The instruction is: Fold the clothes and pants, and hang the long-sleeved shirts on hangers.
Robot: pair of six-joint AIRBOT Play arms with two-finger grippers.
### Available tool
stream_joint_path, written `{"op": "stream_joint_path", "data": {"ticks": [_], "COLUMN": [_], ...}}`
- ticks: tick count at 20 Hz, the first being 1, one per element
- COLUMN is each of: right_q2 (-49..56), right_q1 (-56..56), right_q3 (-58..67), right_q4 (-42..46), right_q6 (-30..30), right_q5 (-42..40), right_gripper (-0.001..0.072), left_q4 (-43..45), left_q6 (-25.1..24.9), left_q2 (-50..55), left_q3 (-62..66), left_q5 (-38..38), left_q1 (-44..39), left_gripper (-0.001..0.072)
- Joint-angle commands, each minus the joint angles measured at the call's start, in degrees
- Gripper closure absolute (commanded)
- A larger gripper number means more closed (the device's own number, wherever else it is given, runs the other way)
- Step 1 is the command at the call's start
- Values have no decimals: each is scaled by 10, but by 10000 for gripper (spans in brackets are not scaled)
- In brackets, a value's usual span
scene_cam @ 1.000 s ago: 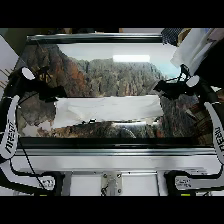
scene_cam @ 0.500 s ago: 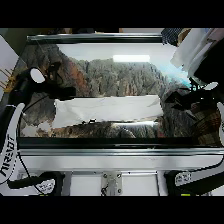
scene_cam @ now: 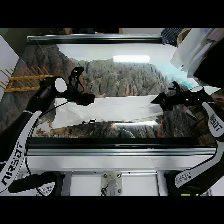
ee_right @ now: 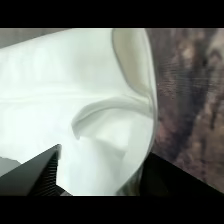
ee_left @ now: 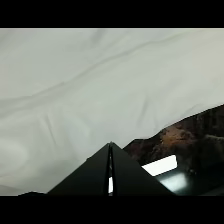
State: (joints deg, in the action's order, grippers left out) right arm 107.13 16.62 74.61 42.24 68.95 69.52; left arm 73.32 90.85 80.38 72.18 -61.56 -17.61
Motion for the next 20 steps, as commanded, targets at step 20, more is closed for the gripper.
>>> {"op": "stream_joint_path", "data": {"ticks": [20], "right_q2": [-146], "right_q1": [-103], "right_q3": [297], "right_q4": [146], "right_q6": [137], "right_q5": [198], "right_gripper": [703], "left_q4": [-59], "left_q6": [-4], "left_q2": [333], "left_q3": [263], "left_q5": [23], "left_q1": [-126], "left_gripper": [700]}}
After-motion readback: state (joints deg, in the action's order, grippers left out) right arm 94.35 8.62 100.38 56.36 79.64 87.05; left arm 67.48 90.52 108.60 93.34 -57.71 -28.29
